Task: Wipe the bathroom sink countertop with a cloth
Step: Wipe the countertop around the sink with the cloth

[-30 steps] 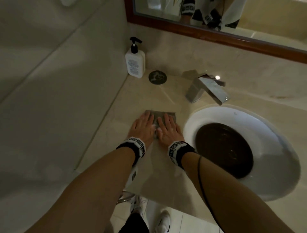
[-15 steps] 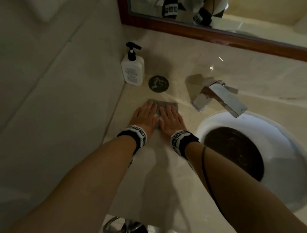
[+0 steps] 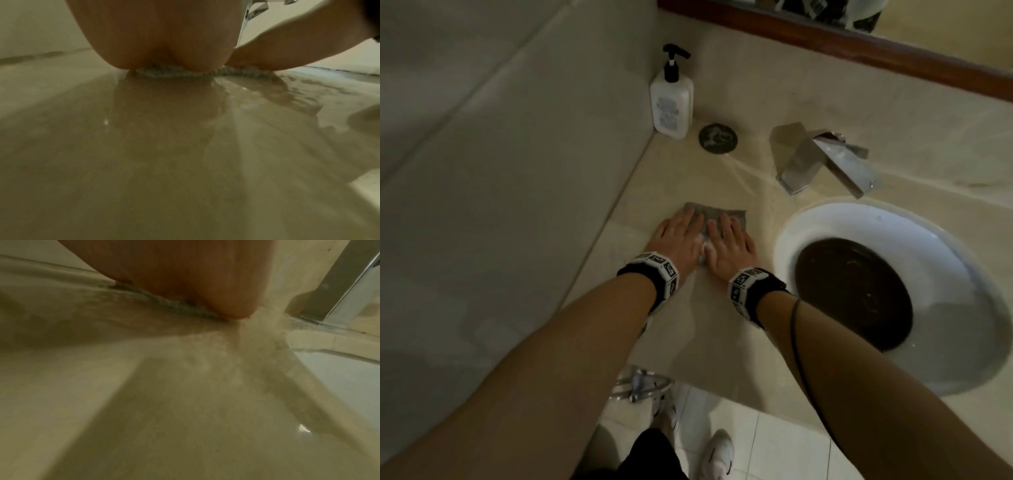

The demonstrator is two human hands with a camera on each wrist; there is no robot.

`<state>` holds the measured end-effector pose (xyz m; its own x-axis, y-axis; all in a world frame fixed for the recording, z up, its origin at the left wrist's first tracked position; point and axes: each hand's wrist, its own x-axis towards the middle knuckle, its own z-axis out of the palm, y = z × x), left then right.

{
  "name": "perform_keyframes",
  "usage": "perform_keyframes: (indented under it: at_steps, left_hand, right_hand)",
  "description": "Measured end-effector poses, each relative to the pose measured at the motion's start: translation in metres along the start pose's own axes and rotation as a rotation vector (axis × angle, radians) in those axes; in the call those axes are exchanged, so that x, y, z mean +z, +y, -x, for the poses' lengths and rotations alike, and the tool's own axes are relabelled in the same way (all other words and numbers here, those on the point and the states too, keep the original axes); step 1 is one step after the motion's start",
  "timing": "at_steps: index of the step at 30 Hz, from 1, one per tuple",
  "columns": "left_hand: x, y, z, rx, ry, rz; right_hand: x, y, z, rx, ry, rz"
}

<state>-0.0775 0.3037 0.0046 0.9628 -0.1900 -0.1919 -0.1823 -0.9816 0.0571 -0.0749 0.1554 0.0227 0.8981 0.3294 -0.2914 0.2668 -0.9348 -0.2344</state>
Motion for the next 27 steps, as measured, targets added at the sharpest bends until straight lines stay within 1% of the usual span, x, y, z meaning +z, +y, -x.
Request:
perform_keyframes:
  at_steps: [2,7,11,14,18,21,23,27]
  left_hand:
    - [0.005,0.006,0.023,-0.023,0.018,0.016]
    - [0.016,0.020,0.077,-0.090,0.043,0.029]
    - [0.022,0.027,0.114,-0.124,0.023,0.018]
    - [0.024,0.024,0.131,-0.130,-0.006,0.020]
    - [0.022,0.014,0.131,-0.125,-0.026,0.028]
    - [0.018,0.002,0.122,-0.123,0.007,0.060]
    - [0.016,-0.012,0.112,-0.118,0.003,0.059]
    - [0.008,-0.040,0.085,-0.125,-0.029,0.032]
  right_hand:
    - [0.009,-0.004,0.017,-0.017,0.024,0.018]
    - [0.028,-0.016,0.060,-0.084,0.007,0.081]
    - [0.038,-0.029,0.092,-0.117,-0.029,0.092]
    - [0.042,-0.038,0.101,-0.126,-0.049,0.100]
    - [0.041,-0.045,0.095,-0.143,-0.053,0.103]
    - [0.036,-0.051,0.083,-0.158,-0.061,0.089]
    - [0.032,-0.059,0.070,-0.151,-0.068,0.087]
    - [0.025,-0.073,0.037,-0.148,-0.023,0.077]
